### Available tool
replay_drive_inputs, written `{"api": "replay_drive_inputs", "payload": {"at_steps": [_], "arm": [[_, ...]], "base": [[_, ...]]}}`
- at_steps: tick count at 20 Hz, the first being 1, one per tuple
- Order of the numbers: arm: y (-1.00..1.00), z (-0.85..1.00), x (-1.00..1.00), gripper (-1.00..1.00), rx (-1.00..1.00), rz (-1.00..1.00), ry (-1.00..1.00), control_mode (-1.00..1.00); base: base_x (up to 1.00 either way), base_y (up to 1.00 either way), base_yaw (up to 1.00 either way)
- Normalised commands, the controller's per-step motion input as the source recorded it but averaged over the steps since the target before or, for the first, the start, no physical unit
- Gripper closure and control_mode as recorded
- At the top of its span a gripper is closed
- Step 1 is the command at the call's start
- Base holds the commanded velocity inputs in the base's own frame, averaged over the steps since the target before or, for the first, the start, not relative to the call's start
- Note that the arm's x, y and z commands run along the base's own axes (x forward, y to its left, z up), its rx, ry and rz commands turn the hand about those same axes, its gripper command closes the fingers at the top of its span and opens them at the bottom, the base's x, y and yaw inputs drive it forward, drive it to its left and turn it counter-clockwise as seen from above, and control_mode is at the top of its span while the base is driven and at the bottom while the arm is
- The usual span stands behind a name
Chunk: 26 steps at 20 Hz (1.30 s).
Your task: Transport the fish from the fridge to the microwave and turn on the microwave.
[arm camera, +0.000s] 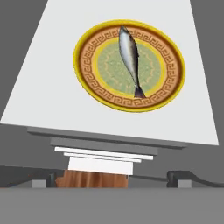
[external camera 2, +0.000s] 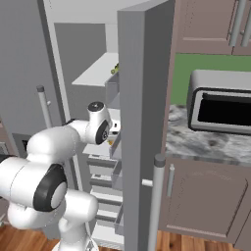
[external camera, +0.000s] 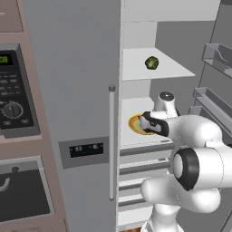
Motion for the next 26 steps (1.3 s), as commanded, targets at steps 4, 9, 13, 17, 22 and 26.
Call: {"api": "replay_drive_inputs", "payload": {"at_steps": [4,9,13,17,22,26], "arm": [[-0.05,-0.04,0.31,-1.00,0.00,0.00,0.00,-1.00],[-0.05,-0.01,0.35,-1.00,0.00,0.00,0.00,-1.00],[-0.04,-0.04,0.28,-1.00,0.00,0.00,0.00,-1.00],[-0.01,-0.09,0.26,-1.00,0.00,0.00,0.00,-1.00],[-0.03,-0.17,0.24,-1.00,0.00,0.00,0.00,-1.00],[-0.05,-0.24,0.20,-1.00,0.00,0.00,-0.01,-1.00]], "base": [[0.00,0.00,0.00],[0.00,0.00,0.00],[0.00,0.00,0.00],[0.00,0.00,0.00],[0.00,0.00,0.00],[0.00,0.00,0.00]]}}
